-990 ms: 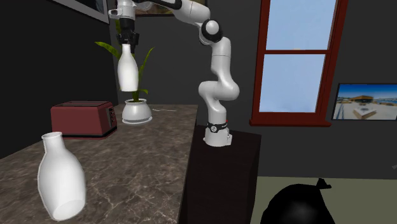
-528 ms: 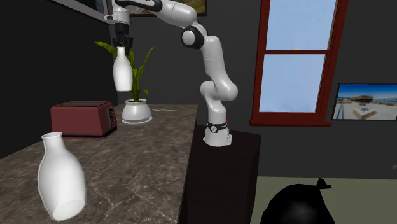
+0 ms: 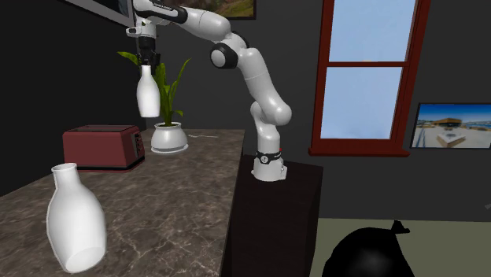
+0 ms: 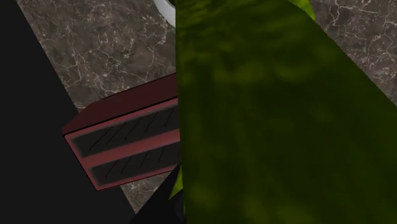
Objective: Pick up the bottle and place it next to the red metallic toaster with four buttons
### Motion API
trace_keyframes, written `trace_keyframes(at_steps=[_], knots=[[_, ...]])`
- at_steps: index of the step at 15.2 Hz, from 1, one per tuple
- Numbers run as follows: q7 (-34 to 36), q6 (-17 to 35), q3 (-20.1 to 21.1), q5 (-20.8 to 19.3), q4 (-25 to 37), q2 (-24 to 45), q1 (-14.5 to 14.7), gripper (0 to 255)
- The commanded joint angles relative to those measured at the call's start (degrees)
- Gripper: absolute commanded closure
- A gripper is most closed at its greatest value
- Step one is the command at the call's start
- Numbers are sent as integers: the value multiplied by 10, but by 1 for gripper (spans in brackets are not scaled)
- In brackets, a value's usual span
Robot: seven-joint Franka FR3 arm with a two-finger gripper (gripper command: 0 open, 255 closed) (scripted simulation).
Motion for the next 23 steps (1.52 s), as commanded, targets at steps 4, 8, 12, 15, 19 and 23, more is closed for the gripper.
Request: trace_keyframes(at_steps=[4,8,12,15,19,23], knots=[[-2,61,-14,-28,-87,-28,52,255],[-1,103,-21,-44,-143,-45,83,255],[0,141,-27,-57,-192,-59,107,255],[0,168,-29,-63,-225,-66,121,255],[0,202,-32,-69,-264,-74,136,255],[-2,235,-32,-71,-300,-78,146,255]])
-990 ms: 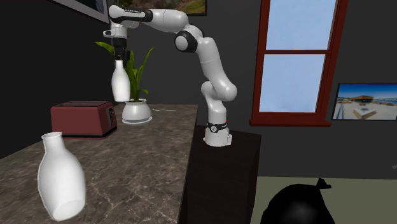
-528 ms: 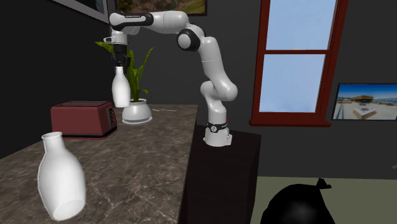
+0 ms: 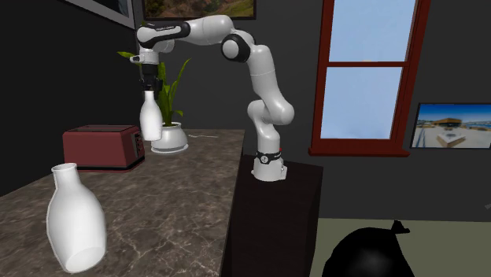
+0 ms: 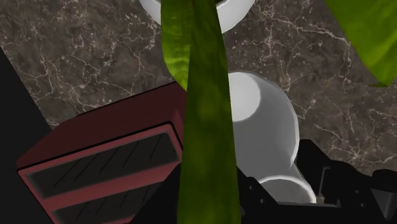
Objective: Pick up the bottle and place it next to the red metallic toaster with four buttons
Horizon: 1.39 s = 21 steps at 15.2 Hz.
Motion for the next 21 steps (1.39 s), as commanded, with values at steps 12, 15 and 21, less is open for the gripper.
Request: trace_keyframes(at_steps=[12,15,21], knots=[[-15,97,7,12,-96,7,13,255],[-21,117,10,19,-114,13,12,255],[-35,156,21,37,-146,28,7,255]])
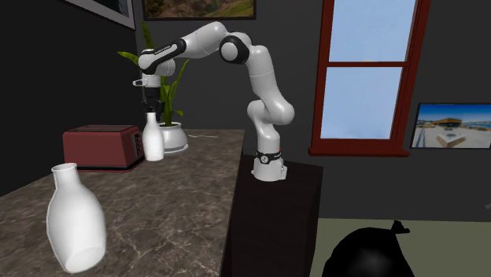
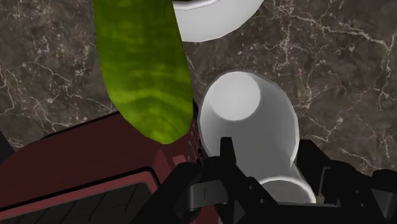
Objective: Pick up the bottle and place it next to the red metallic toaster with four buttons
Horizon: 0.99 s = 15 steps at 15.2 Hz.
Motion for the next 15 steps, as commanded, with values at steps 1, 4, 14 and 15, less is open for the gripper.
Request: trace_keyframes(at_steps=[1,4,14,15], knots=[[-5,12,3,6,-9,5,-2,255],[-5,12,3,6,-9,5,-2,255],[-5,12,4,6,-9,5,-2,0],[-5,12,4,6,-9,5,-2,0]])
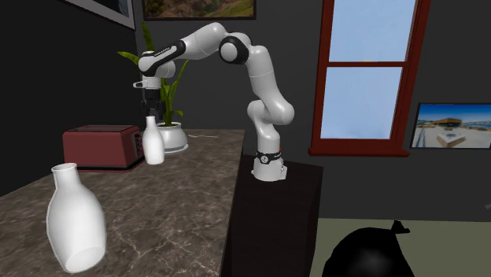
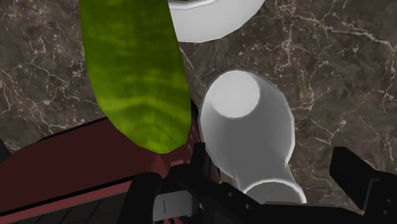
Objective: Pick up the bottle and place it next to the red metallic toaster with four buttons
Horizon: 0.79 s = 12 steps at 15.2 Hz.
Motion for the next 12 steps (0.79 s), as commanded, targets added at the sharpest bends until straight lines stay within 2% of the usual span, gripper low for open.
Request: trace_keyframes(at_steps=[1,4,12], knots=[[6,-16,-5,-9,12,-7,3,0],[18,-61,-17,-28,50,-24,7,0],[18,-61,-17,-28,50,-24,7,0]])
